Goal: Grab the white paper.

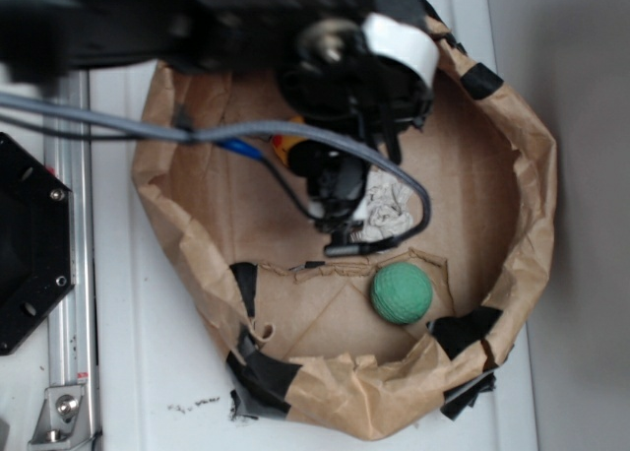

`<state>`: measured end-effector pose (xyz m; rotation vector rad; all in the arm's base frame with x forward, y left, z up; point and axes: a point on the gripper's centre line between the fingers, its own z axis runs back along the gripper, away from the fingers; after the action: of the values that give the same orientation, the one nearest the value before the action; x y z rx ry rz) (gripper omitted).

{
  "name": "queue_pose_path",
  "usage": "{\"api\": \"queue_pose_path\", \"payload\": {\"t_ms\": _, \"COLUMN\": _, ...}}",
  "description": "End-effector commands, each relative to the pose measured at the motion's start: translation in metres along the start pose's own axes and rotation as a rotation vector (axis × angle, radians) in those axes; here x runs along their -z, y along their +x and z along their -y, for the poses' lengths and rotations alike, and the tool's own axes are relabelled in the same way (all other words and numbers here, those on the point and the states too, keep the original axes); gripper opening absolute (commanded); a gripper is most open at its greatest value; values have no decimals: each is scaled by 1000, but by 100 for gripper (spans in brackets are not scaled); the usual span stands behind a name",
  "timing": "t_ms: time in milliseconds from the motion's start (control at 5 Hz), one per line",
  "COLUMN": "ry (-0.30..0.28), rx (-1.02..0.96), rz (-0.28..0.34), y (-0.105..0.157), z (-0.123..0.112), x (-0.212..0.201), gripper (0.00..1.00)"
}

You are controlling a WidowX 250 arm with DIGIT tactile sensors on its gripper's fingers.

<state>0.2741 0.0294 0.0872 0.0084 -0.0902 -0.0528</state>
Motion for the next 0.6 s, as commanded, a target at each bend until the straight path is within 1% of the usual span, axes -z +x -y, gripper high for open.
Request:
{"api": "queue_pose_path", "payload": {"t_ms": 0, "ry": -43, "rx": 201, "rz": -47, "y": 0, "z": 40, "x": 70, "gripper": 100}}
{"api": "queue_pose_path", "payload": {"t_ms": 200, "ry": -36, "rx": 205, "rz": -46, "y": 13, "z": 46, "x": 82, "gripper": 100}}
{"api": "queue_pose_path", "payload": {"t_ms": 400, "ry": -56, "rx": 148, "rz": -27, "y": 21, "z": 35, "x": 76, "gripper": 0}}
